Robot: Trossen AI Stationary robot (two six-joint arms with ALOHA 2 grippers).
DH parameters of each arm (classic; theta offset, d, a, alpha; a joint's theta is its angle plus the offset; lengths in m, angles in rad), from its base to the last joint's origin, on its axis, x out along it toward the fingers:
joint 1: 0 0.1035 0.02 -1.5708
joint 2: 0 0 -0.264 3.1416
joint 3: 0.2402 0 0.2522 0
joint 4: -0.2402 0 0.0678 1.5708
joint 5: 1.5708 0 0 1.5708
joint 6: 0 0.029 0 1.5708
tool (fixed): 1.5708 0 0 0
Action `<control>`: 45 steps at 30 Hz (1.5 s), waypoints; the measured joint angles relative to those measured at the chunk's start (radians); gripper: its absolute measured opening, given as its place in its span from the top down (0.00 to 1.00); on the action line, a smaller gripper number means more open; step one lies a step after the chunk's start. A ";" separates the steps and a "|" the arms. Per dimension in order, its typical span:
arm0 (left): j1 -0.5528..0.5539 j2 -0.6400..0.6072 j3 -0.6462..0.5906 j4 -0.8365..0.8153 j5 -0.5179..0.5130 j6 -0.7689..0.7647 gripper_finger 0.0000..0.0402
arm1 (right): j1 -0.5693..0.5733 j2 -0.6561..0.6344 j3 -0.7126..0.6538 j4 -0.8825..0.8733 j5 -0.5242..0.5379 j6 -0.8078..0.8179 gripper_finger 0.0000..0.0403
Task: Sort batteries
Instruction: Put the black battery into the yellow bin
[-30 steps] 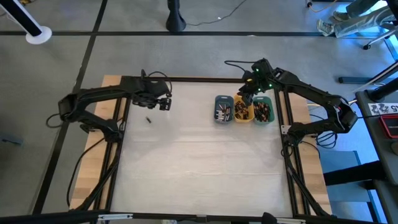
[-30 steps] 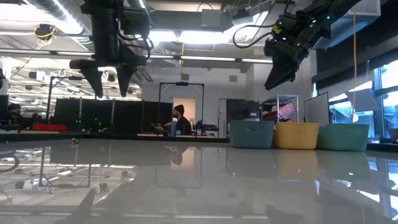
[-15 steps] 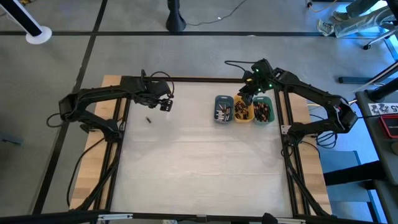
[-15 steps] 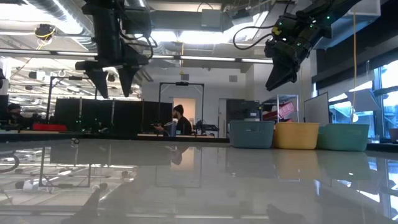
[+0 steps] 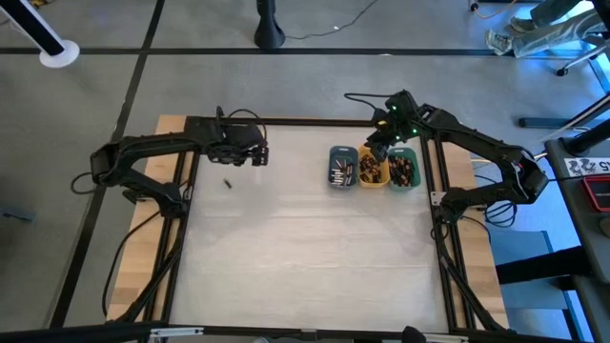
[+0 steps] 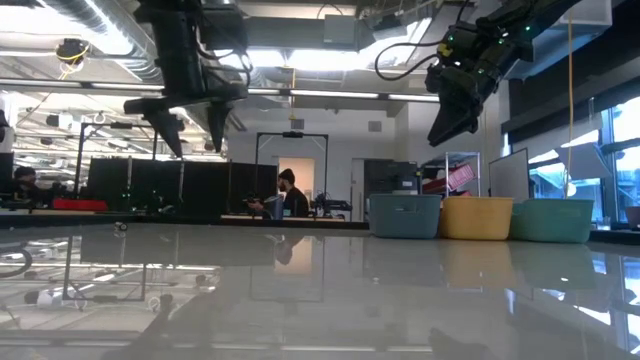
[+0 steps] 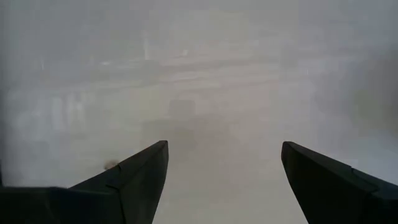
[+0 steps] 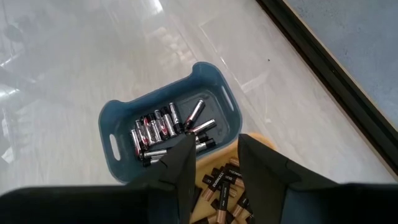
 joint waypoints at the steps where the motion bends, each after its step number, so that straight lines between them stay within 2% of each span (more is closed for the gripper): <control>1: -0.006 0.000 0.000 -0.001 -0.013 -0.050 0.25 | 0.000 0.000 0.000 -0.002 0.000 -0.001 0.70; 6: -0.044 0.000 0.000 -0.003 -0.146 -0.270 0.25 | 0.000 0.000 0.000 -0.003 0.000 -0.039 0.70; 14: -0.099 0.035 0.001 -0.004 -0.193 -0.476 0.25 | 0.000 0.000 0.000 -0.022 0.000 -0.047 0.70; 21: -0.146 0.171 0.000 0.052 -0.202 -0.546 0.25 | 0.000 0.000 0.000 -0.053 0.000 -0.038 0.70; 30: -0.144 0.230 0.000 0.075 -0.282 -0.632 0.25 | 0.000 0.000 0.000 -0.049 0.000 -0.038 0.70; 34: -0.144 0.244 0.000 0.059 -0.288 -0.659 0.25 | 0.000 0.000 -0.018 0.020 0.004 -0.036 0.70; 37: -0.144 0.262 0.000 -0.046 -0.283 -0.740 0.25 | 0.000 0.000 -0.044 0.040 0.001 -0.026 0.70; 41: -0.160 0.263 0.000 -0.181 -0.227 -0.841 0.25 | 0.000 0.000 -0.066 0.042 0.001 -0.026 0.70; 45: -0.187 0.263 -0.005 -0.170 -0.203 -0.880 0.25 | 0.000 0.000 -0.070 0.057 0.001 -0.026 0.70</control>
